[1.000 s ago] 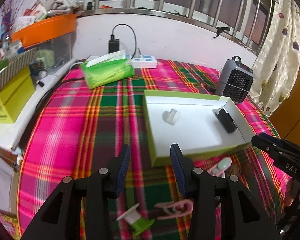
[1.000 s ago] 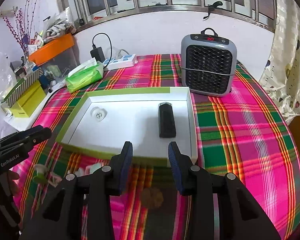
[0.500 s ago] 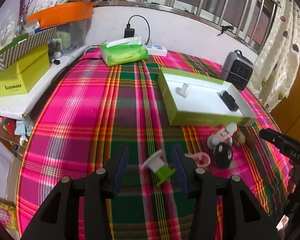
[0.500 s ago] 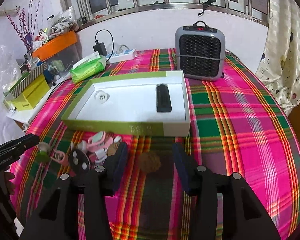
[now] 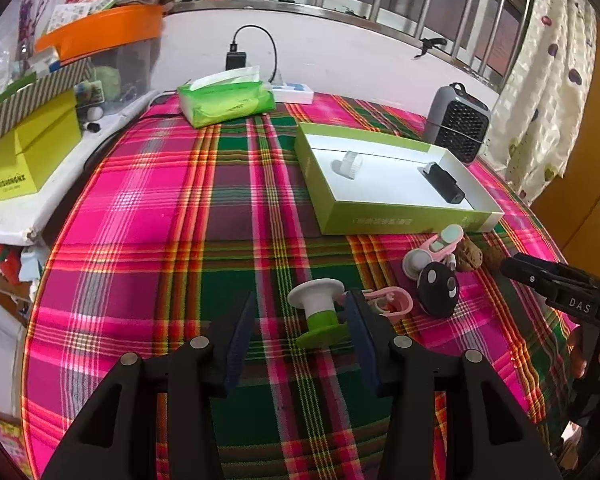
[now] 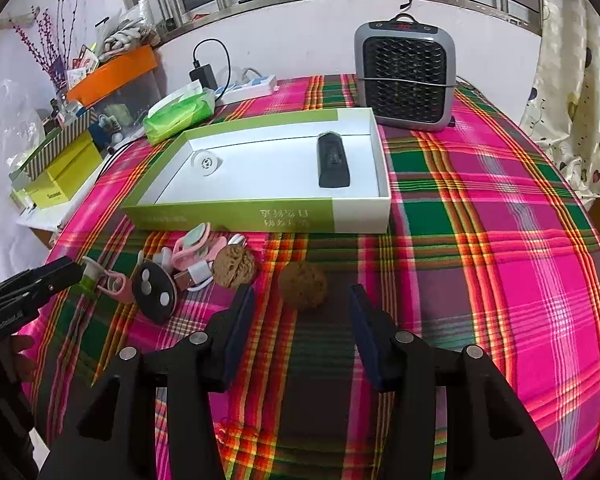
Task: Organize objects
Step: 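Grasp the green-based white suction stand with the left tool, then grasp a brown walnut with the right tool while the left tool holds the stand, then carry the suction stand with the left tool while the right tool carries the walnut into the box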
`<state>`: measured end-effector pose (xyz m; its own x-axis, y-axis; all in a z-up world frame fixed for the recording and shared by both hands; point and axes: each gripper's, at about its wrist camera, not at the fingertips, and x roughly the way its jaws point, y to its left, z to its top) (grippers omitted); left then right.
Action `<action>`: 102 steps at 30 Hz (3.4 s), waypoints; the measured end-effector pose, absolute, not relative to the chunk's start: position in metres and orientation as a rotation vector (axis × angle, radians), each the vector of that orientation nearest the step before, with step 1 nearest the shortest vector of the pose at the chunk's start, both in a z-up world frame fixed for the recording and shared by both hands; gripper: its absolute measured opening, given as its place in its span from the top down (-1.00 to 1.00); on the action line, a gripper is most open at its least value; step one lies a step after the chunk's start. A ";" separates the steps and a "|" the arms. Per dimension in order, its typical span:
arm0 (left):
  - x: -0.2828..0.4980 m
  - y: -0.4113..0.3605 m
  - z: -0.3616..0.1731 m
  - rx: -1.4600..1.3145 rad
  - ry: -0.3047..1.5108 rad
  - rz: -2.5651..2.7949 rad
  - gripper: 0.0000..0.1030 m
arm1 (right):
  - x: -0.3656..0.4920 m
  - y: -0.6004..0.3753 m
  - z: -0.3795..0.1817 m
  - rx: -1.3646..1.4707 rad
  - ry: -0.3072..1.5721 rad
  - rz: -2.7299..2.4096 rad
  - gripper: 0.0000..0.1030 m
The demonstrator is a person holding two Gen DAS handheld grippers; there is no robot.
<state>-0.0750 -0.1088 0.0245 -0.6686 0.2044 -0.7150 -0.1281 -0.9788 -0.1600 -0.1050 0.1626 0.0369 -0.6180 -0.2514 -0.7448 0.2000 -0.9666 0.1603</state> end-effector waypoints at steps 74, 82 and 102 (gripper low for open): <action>-0.086 -0.110 0.016 -1.241 -0.093 2.732 0.19 | -0.127 0.156 0.024 1.269 0.035 -2.687 0.43; -0.093 -0.101 0.036 -1.183 -0.079 2.722 0.19 | -0.127 0.159 0.037 1.225 0.016 -2.688 0.43; -0.158 -0.063 0.054 -1.134 -0.058 2.626 0.19 | -0.181 0.149 0.072 1.135 0.017 -2.631 0.43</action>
